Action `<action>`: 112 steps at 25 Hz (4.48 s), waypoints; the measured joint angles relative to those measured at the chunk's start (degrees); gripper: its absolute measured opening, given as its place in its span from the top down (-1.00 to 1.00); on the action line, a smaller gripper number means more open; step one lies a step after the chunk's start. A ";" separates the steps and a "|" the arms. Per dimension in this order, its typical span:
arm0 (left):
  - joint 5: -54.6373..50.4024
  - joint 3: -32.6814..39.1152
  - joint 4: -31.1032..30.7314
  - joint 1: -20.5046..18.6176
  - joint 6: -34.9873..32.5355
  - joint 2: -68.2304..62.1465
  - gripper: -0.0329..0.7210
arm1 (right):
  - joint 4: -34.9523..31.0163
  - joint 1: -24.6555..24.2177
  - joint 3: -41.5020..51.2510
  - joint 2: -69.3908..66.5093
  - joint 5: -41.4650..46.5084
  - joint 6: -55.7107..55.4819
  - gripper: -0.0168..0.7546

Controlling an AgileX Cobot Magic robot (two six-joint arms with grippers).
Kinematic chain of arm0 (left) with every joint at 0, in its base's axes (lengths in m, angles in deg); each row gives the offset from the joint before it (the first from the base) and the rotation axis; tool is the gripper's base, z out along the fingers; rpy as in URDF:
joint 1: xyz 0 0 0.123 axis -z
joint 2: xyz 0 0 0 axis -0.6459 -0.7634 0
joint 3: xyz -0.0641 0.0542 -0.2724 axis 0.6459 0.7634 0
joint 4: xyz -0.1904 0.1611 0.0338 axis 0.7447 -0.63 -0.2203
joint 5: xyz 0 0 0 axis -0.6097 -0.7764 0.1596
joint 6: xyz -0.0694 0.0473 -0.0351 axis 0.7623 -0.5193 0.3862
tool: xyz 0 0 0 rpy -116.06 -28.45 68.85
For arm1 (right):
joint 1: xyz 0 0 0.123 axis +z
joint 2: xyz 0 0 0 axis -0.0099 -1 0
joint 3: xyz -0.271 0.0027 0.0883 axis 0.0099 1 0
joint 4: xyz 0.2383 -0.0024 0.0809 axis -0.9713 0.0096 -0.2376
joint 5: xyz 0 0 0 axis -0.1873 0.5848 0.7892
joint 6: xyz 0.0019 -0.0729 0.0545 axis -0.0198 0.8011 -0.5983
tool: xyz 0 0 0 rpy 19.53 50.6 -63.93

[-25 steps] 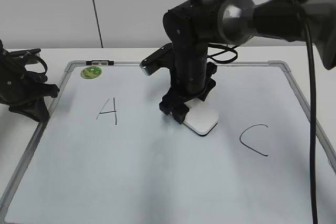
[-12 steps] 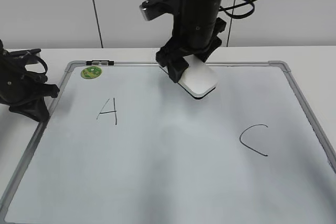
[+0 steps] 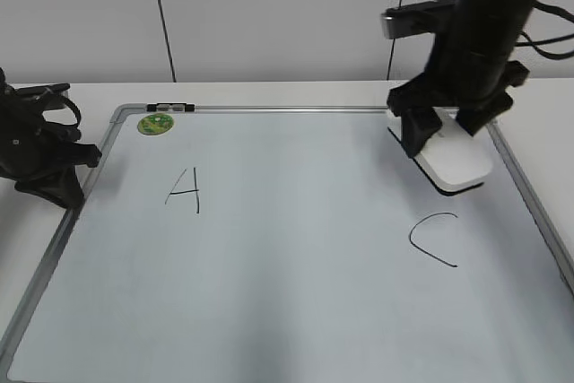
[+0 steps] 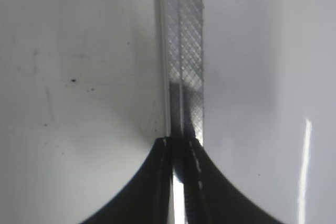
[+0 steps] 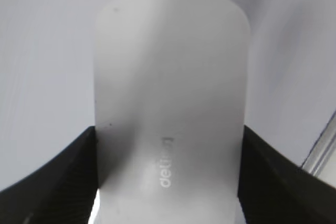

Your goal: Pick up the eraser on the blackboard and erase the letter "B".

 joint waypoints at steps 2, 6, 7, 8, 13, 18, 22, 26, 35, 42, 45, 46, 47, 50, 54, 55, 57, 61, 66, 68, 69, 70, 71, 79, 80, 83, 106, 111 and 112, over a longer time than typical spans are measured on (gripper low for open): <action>0.00 0.00 0.00 0.00 0.00 0.00 0.85 | -1.03 -3.01 4.89 2.16 -2.93 -0.68 -0.42; 0.00 0.00 0.00 0.00 0.00 0.00 0.85 | -5.06 -10.02 13.25 4.18 -7.30 -0.35 -0.42; 0.00 0.00 0.00 0.00 0.00 0.00 0.85 | -6.18 -11.73 14.91 4.18 -8.05 0.12 -0.42; 0.00 0.00 0.00 0.00 0.00 0.00 0.85 | -7.01 -13.58 16.15 4.18 -8.80 0.63 -0.42; 0.00 0.00 0.00 0.00 0.00 0.00 0.85 | -7.75 -19.43 19.15 4.18 -13.63 1.34 -0.42; 0.00 0.00 0.00 0.00 0.00 0.00 0.85 | -7.80 -20.10 18.81 3.90 -17.76 1.55 -0.42; 0.00 0.00 0.00 0.00 0.00 0.00 0.85 | -7.80 -20.10 16.19 1.06 -17.78 1.76 -0.42; 0.00 0.00 0.00 0.00 0.00 0.00 0.85 | -7.80 -20.10 13.30 -1.72 -17.02 2.01 -0.42; 0.00 0.00 0.00 0.00 0.00 0.00 0.85 | -7.66 -20.10 12.09 -5.35 -13.79 2.09 -0.42; 0.00 0.00 0.00 0.00 0.00 0.00 0.85 | -7.44 -20.10 12.09 -5.50 -13.69 2.09 -0.48; 0.00 0.00 0.00 0.00 0.00 0.00 0.85 | -7.44 -20.15 11.83 -5.60 -13.25 2.09 -0.64; 0.00 0.00 0.00 0.00 0.00 0.00 0.85 | -7.44 -20.15 11.51 -5.60 -12.56 2.09 -0.68; 0.00 0.00 0.00 0.00 0.00 0.00 0.85 | -7.44 -20.15 11.13 -5.60 -11.48 2.09 -0.69; 0.00 0.00 0.00 0.00 0.00 0.00 0.85 | -7.44 -20.15 8.09 -5.60 -6.37 2.09 -0.71; 0.00 0.00 0.00 0.00 0.00 0.00 0.79 | -7.44 -20.15 2.57 -5.04 -0.76 2.34 -0.71; -0.11 -0.13 0.00 0.00 -0.11 0.00 0.74 | -7.44 -20.15 1.19 -4.26 0.04 2.46 -0.70; -1.15 -0.70 0.00 0.00 -0.19 -0.24 0.56 | -7.54 -20.15 -0.62 -3.06 1.03 2.75 -0.68; -4.38 -4.72 0.00 0.10 -0.23 -0.36 -0.02 | -7.54 -20.15 -3.22 -0.65 2.96 3.22 -0.63; -15.03 -12.85 -0.10 0.10 -0.23 -0.36 -0.40 | -7.54 -20.15 -3.31 3.40 3.46 3.34 -0.59; -20.37 -15.71 -0.10 0.10 -0.23 -0.22 -0.43 | -7.77 -20.15 -3.31 5.72 3.51 3.46 -0.59; -22.35 -16.45 -0.10 0.10 -0.23 0.22 -0.43 | -7.98 -20.15 -3.31 7.27 3.60 3.56 -0.59; -24.01 -17.01 -0.10 0.10 -0.23 1.03 -0.43 | -8.00 -20.15 -3.31 9.02 3.74 3.66 -0.59; -25.02 -17.24 -0.10 0.10 -0.23 1.87 -0.42 | -8.00 -20.15 -3.19 10.55 3.86 3.79 -0.59; -26.66 -15.32 -0.45 0.10 0.02 16.73 -0.11 | -8.34 -20.15 7.64 28.45 4.58 4.50 -0.58; -26.93 -14.65 -0.77 0.10 0.29 19.51 -0.10 | -8.34 -20.15 9.67 30.88 4.71 4.62 -0.58; -27.07 -11.03 -2.50 0.10 0.92 27.66 -0.09 | -8.34 -20.15 14.76 37.19 4.97 4.62 -0.58; -27.08 31.99 -3.27 0.10 4.31 80.63 -0.07 | -8.47 -18.99 42.15 72.14 5.46 0.85 -0.57; -24.83 38.34 -3.24 1.40 4.31 86.49 -0.07 | -7.41 -17.80 50.21 84.10 5.69 0.70 -0.57; -24.15 39.41 -3.48 1.68 4.31 87.28 -0.07 | -7.06 -17.80 51.53 86.47 5.69 0.66 -0.57</action>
